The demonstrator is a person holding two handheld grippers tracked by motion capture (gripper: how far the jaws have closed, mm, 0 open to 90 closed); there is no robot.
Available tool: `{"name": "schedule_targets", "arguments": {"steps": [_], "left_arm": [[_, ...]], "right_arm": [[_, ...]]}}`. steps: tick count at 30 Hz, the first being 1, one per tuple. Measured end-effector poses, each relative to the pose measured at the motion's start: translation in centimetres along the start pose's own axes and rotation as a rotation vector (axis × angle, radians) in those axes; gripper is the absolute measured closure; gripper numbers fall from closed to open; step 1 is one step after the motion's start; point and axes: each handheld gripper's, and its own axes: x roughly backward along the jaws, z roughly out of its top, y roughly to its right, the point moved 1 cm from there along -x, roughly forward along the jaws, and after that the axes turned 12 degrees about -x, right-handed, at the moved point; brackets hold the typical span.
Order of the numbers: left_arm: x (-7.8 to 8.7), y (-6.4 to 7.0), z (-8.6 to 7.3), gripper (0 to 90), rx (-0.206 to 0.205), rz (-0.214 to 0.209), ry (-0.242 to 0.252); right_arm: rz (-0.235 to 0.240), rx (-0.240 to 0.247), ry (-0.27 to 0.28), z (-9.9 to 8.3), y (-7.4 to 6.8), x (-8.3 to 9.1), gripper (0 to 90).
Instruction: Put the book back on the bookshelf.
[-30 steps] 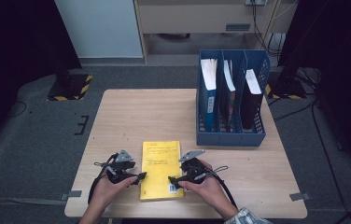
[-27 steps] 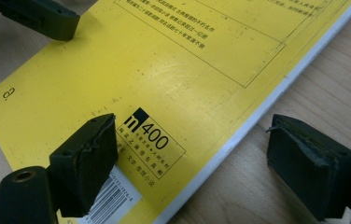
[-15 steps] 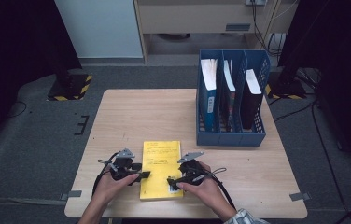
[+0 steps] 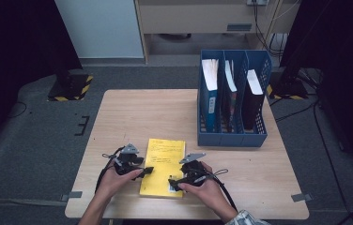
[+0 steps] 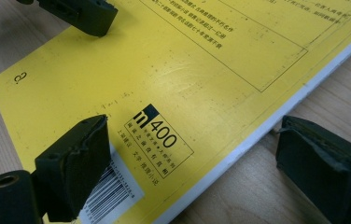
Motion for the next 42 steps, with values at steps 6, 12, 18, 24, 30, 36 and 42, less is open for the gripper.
{"name": "schedule_targets", "arguments": {"steps": [6,12,18,24,30,36,42], "left_arm": [[-0.6,-0.4,0.6,23.9,-0.010,-0.014,-0.009],[-0.9,-0.2,0.8,19.5,-0.015,-0.012,-0.017],[-1.0,-0.3,0.8,17.4,-0.025,-0.019,-0.011],[-1.1,0.0,1.2,16.4,-0.020,0.002,-0.036],[-0.8,0.0,1.3,23.2,-0.003,0.017,-0.040],[-0.5,0.2,1.4,27.4,0.001,0.015,-0.037],[-0.1,0.4,1.3,29.2,0.000,0.002,-0.031]], "right_arm": [[0.008,0.011,0.001,0.3,0.1,-0.3,10.3],[0.007,0.008,0.006,0.4,0.1,-0.4,10.3],[0.006,0.007,0.006,0.4,0.1,-0.4,10.3],[-0.003,0.010,0.015,0.4,0.0,-0.5,9.7],[-0.004,0.002,0.014,0.3,-0.1,-0.5,9.5],[-0.004,0.004,0.017,0.3,-0.1,-0.5,9.4],[-0.004,-0.001,0.022,0.3,-0.1,-0.5,9.4]]}}
